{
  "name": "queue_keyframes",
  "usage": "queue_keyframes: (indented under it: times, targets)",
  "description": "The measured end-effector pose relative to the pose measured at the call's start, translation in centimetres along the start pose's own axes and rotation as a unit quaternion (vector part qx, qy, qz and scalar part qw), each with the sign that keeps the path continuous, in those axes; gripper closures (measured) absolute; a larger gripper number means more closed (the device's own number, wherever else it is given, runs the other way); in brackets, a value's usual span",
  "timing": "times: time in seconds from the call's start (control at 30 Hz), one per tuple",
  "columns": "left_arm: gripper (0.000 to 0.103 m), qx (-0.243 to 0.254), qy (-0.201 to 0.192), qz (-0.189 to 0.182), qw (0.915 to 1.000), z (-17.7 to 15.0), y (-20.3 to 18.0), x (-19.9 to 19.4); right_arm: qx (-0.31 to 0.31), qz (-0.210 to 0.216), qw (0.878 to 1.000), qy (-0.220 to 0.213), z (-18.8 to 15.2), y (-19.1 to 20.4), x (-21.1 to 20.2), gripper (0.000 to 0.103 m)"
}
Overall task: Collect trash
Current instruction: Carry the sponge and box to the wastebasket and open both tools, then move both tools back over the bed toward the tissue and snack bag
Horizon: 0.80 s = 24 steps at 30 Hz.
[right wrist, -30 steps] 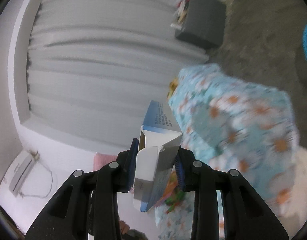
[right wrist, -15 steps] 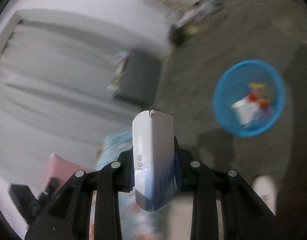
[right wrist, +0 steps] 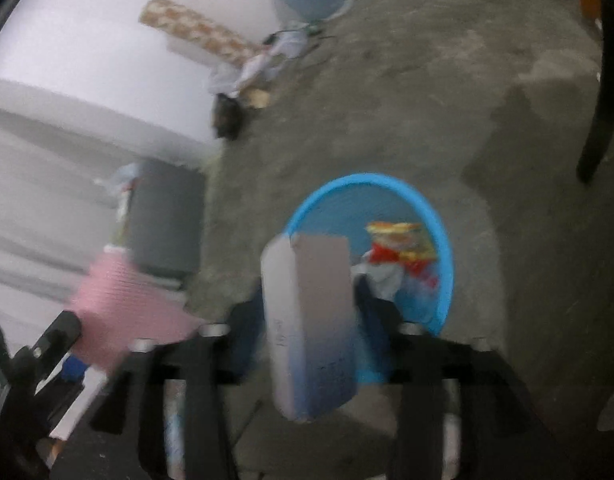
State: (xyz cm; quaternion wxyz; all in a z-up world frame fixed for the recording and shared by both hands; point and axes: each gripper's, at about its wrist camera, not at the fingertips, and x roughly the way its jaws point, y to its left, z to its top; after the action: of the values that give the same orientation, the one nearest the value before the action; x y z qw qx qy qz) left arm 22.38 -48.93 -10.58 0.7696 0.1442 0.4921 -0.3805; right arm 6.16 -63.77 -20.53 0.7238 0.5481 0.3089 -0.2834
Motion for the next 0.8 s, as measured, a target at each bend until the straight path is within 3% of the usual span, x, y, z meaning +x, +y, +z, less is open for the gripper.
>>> queue_keyframes:
  times: [0.1,0.33,0.57,0.7,0.8]
  targets:
    - [0.034,-0.002,0.028,0.023,0.9993,-0.3,0.2,2.4,0.012,-0.043,0.999,0.026,0.0,-1.7,2.4,0.041]
    - [0.028,-0.058,0.014,0.015,0.9981,-0.6,2.8,-1.0,0.027,-0.034,0.999,0.012,-0.8,-3.1,0.0,0.041]
    - [0.028,-0.082,-0.021,0.002,0.9964,-2.0,4.8,-10.3,-0.032,-0.014,0.999,-0.018,-2.5,1.3,-3.8,0.038]
    - [0.026,-0.076,-0.07,0.007,0.9946,-4.0,6.2,-17.9,-0.125,0.027,0.991,-0.04,-4.8,7.1,-7.7,0.028]
    - [0.022,-0.086,-0.128,0.015,0.9879,-6.8,8.5,-25.1,-0.172,0.066,0.982,-0.037,-6.6,10.1,-10.0,0.026]
